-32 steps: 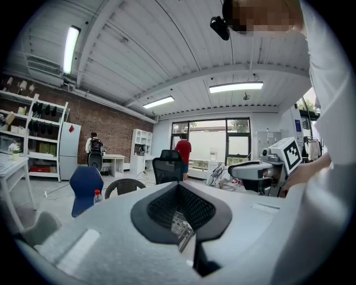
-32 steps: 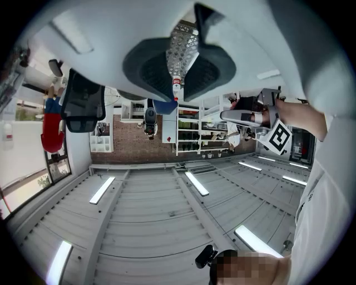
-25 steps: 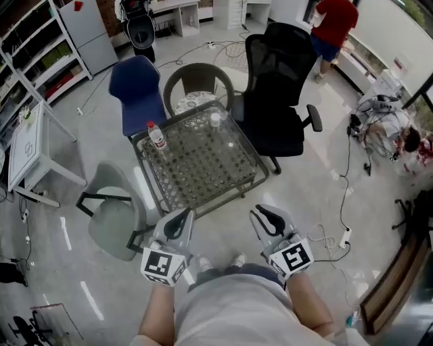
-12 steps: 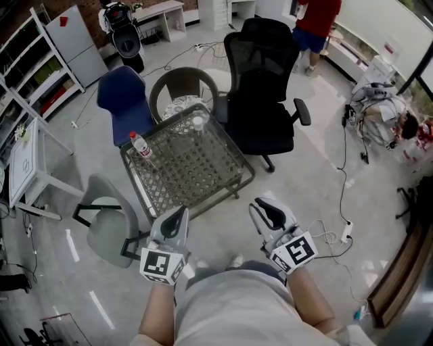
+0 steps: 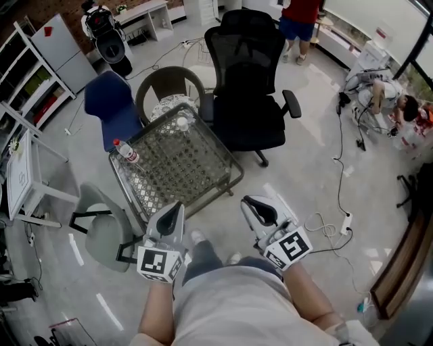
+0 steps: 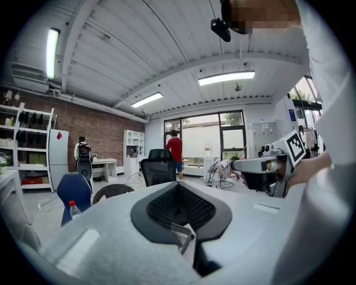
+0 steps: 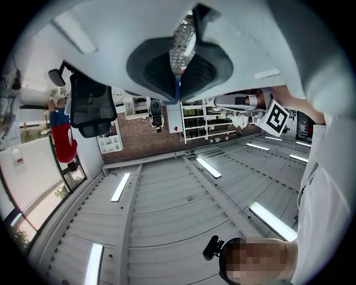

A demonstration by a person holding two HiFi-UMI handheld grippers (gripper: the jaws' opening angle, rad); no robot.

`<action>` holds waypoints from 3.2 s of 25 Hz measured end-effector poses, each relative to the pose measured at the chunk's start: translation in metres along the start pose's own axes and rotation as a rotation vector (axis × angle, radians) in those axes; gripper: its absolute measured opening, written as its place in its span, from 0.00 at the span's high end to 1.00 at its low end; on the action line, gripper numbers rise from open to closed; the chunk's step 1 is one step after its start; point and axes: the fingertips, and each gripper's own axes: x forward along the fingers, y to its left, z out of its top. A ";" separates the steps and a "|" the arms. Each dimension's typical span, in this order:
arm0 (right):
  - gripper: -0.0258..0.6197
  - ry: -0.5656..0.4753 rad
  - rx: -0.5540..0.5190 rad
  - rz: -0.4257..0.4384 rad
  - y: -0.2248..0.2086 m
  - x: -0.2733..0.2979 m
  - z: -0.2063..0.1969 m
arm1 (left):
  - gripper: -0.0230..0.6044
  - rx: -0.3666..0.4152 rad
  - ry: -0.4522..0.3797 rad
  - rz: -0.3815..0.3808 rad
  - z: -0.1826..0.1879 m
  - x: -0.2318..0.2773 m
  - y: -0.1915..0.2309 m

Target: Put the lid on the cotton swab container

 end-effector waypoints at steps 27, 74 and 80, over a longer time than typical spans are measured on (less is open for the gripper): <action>0.96 0.172 -0.058 -0.035 -0.059 0.274 -0.028 | 0.95 -0.152 0.033 -0.027 -0.048 0.120 0.243; 0.95 0.603 -0.079 0.325 -0.223 0.462 -0.201 | 0.95 -0.299 0.349 0.164 -0.219 0.324 0.313; 0.95 0.668 -0.065 0.330 -0.244 0.475 -0.236 | 0.85 -0.326 0.417 0.142 -0.257 0.356 0.313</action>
